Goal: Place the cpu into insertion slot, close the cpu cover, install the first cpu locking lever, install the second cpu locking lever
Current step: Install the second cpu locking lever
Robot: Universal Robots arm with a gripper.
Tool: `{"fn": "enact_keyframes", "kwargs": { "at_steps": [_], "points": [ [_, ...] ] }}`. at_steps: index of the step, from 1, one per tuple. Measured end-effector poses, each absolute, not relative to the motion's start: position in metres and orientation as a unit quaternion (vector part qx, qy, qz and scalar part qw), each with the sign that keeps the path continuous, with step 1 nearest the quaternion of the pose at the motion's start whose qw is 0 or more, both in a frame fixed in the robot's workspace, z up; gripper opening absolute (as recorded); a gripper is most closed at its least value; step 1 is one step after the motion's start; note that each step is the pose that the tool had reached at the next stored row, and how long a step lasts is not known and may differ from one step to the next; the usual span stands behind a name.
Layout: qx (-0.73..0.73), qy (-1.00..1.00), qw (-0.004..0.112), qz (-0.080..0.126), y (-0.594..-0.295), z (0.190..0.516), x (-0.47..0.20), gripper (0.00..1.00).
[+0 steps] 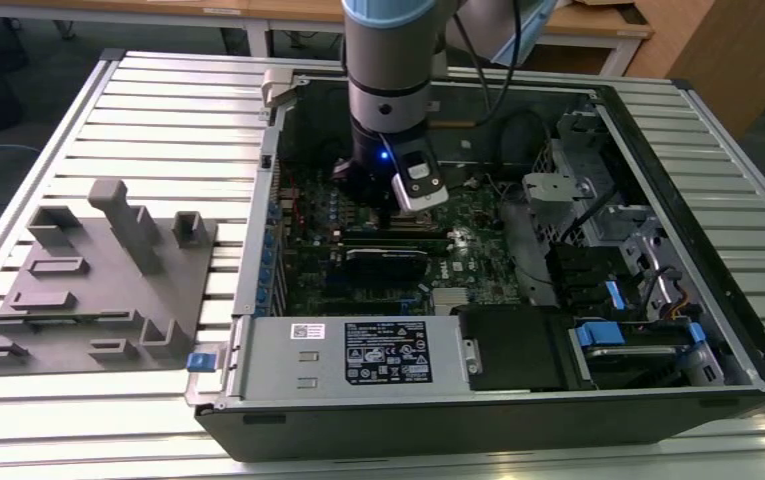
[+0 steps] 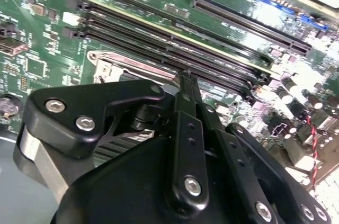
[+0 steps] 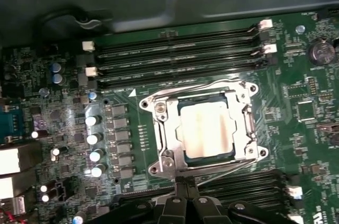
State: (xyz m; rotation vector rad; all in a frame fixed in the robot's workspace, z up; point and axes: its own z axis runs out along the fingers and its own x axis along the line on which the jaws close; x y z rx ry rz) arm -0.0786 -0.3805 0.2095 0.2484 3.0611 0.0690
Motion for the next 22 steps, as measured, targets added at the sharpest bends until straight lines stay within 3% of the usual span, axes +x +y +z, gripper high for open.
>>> {"fn": "enact_keyframes", "kwargs": {
  "at_steps": [22],
  "points": [
    [0.081,0.996,0.035,0.023,-0.3808,0.2051,-0.0862,0.10]
  ]
}}
